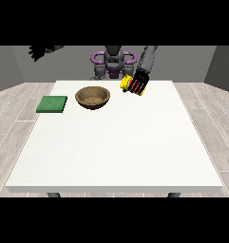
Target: Pick the cup and pour the ball into the bowl, then pick the bowl and place it on the pad
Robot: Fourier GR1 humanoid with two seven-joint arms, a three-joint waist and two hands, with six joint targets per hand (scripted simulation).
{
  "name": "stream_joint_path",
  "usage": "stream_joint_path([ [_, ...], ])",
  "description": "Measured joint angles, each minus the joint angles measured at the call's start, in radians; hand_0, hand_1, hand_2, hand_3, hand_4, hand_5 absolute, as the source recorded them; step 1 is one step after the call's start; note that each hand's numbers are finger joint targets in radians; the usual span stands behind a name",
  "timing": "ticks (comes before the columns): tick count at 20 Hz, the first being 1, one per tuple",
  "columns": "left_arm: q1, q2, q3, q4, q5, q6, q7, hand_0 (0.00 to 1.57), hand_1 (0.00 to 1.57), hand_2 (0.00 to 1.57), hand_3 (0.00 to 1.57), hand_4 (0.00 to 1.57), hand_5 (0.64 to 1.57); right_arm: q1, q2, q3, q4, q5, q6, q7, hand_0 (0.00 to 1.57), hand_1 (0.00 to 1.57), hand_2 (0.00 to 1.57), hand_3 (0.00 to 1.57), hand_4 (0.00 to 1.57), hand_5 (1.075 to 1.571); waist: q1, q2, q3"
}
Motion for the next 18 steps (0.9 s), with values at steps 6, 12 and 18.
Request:
stream_joint_path([
  [6, -0.136, -0.05, -0.151, 0.103, -0.258, -0.054, 0.317, 1.0, 1.0, 1.57, 1.28, 1.05, 1.567, -0.006, 0.002, -0.003, 0.08, 0.026, -0.03, 0.016, 0.0, 0.0, 0.0, 0.0, 0.64, 1.565, 0.049, -0.08, -0.0017],
  [12, -0.223, -0.135, -0.258, 0.106, -0.406, -0.182, 0.563, 0.79, 0.79, 1.57, 1.21, 1.01, 1.568, -0.009, -0.001, -0.013, 0.154, 0.038, -0.024, -0.005, 0.0, 0.0, 0.0, 0.0, 0.66, 1.564, 0.071, -0.112, -0.0036],
  [18, -0.24, -0.164, -0.396, 0.036, -0.511, -0.304, 0.77, 0.41, 0.41, 1.51, 1.29, 0.7, 1.565, -0.054, 0.006, 0.004, 0.19, 0.045, -0.009, -0.015, 0.0, 0.0, 0.0, 0.0, 0.67, 1.561, 0.035, -0.105, -0.0044],
])
